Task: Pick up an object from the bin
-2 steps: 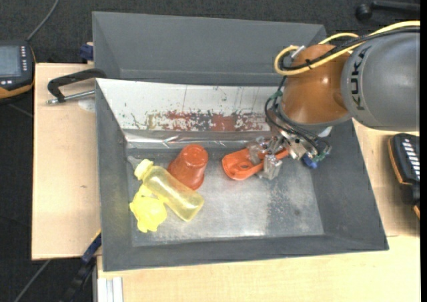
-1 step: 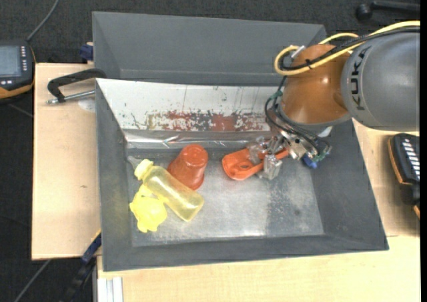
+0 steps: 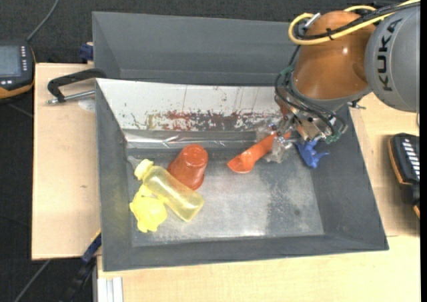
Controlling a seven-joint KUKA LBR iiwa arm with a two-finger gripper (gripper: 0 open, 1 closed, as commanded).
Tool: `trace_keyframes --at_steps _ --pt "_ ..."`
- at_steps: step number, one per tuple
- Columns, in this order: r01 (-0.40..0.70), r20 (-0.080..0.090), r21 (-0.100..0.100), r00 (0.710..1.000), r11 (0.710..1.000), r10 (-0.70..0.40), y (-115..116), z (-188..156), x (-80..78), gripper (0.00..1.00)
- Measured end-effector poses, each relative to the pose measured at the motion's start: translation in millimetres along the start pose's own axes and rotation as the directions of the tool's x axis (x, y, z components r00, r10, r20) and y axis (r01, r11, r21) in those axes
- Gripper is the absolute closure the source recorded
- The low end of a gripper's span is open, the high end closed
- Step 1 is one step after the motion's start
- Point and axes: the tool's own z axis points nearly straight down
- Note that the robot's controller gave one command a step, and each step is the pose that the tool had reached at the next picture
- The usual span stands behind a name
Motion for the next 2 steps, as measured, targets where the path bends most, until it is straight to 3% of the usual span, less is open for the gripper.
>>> trace_keyframes --at_steps 1,2 --pt "0.000 0.000 0.000 1.000 1.000 0.000 0 0 0.0 1.00" --pt "0.040 0.009 0.003 0.999 0.999 -0.040 22 -152 -17.8 1.00"
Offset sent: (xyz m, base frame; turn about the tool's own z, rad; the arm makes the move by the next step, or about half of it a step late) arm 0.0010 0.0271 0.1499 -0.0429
